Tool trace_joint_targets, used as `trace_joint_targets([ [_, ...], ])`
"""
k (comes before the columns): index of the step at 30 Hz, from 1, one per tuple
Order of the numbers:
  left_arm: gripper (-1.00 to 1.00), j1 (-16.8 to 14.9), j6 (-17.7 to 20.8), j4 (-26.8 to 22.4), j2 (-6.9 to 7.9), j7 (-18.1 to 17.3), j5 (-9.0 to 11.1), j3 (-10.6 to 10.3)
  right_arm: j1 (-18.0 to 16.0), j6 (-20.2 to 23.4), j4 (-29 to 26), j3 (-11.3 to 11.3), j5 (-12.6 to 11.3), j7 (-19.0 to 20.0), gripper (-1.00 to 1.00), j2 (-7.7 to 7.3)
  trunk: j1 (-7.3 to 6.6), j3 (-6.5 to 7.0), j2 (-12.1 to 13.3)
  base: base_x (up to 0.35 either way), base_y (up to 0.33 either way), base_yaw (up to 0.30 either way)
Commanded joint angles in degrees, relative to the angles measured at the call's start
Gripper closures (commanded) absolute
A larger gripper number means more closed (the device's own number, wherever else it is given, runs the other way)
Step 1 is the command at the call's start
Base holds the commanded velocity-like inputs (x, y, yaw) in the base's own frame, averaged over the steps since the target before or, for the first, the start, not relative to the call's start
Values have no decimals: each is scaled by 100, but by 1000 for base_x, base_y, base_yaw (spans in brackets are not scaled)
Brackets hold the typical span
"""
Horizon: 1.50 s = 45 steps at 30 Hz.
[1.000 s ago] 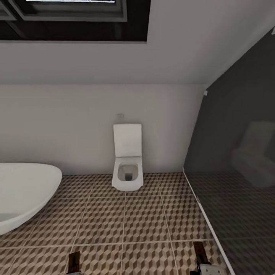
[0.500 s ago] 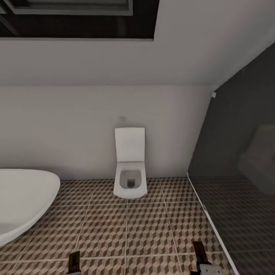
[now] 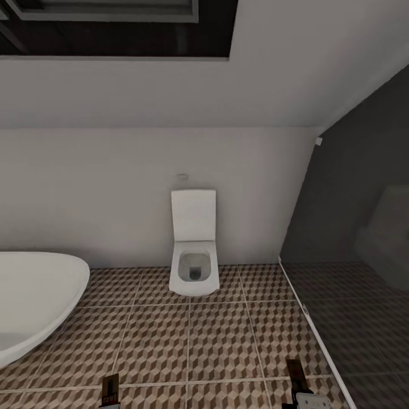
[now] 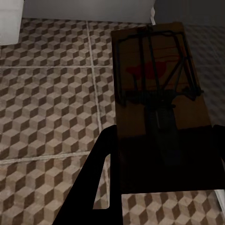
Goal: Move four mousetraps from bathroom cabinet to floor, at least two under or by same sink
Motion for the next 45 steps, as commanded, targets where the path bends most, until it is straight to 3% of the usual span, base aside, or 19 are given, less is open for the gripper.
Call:
trace_joint_targets([
  [1, 100, -6, -16, 12, -5, 81, -52, -36, -5, -10, 5, 43, -8, -49, 100, 4, 3, -12, -12, 0, 0, 70],
  [12, 100, -6, -5, 2, 1, 79, -50, -36, -5, -6, 8, 37, -14, -41, 100, 7, 3, -12, -12, 0, 0, 40],
  [16, 100, -4, 316, -40, -4, 94, -49, -21, -5, 7, -14, 58, 20, -35, 100, 35, 3, -12, -12, 0, 0, 0],
  [19, 100, -8, 1506, -308, 45, 101, -53, -12, -36, 168, -259, 79, 110, -83, 100, 133, 3, -12, -12, 0, 0, 0],
  [20, 100, -17, 2054, -569, 123, 106, -56, -11, -96, 389, -478, 84, 154, -126, 100, 157, 3, -12, -12, 0, 0, 0],
  [21, 100, -26, 2346, -738, 176, 110, -57, -11, -141, 558, -617, 86, 185, -153, 100, 168, 3, -12, -12, 0, 0, 0],
  [23, 100, -98, 3621, -1677, 461, 147, -62, -3, -383, 1642, -1321, 92, 353, -272, 100, 262, 3, -12, -12, 0, 0, 0],
  [25, 100, -415, 5037, -2811, 774, 503, -67, 40, -809, 2999, -2030, 94, 480, -339, 100, 382, 3, -12, -12, 0, 0, 0],
  [26, 100, -1015, 6469, -3707, 939, 1203, -68, 376, -1435, 4026, -2483, 92, 523, -368, 100, 497, 3, -12, -12, 0, 0, 0],
  [28, 100, -1692, 7648, -4263, 1004, 1700, -80, 1006, -2135, 4700, -2673, 93, 543, -389, 100, 683, 3, -12, -12, 0, 0, 0],
  [29, 100, -2321, 8433, -4572, 1030, 1918, -94, 1481, -2836, 5310, -2725, 95, 554, -402, 100, 882, 3, -12, -12, 0, 0, 0],
  [31, 100, -2840, 8800, -4674, 1043, 2025, -221, 1684, -3560, 5849, -2585, 91, 553, -404, 100, 986, 3, -12, -12, 0, 0, 0],
  [33, 100, -3101, 8939, -4677, 1051, 2068, -579, 1779, -4248, 6165, -2075, 89, 536, -383, 100, 1029, 3, -12, -12, 0, 0, 0],
  [34, 100, -3189, 8904, -4623, 1049, 2067, -857, 1816, -4619, 6249, -1602, 83, 494, -355, 100, 1045, 3, -12, -12, 0, 0, 0],
  [36, 100, -3240, 8443, -4418, 999, 2022, -1056, 1826, -4868, 6181, -1033, 80, 417, -336, 100, 1073, 3, -12, -12, 0, 0, 0],
  [37, 100, -3247, 8252, -4343, 972, 1986, -1086, 1821, -4903, 6120, -895, 80, 402, -334, 100, 1084, 3, -12, -12, 0, 0, 0],
  [39, 100, -3264, 7365, -3922, 812, 1691, -1160, 1793, -4983, 5696, -330, 79, 357, -328, 100, 1115, 3, -12, -12, 0, 0, 0],
  [41, 100, -3272, 6499, -3251, 702, 1122, -1203, 1749, -5022, 5104, 373, 78, 328, -325, 100, 1131, 3, -12, -12, 0, 0, 0],
  [45, 100, -3275, 5718, -2658, 679, 657, -1219, 1719, -5033, 4727, 860, 76, 316, -302, 100, 1131, 3, -12, -12, 0, 0, 0],
])
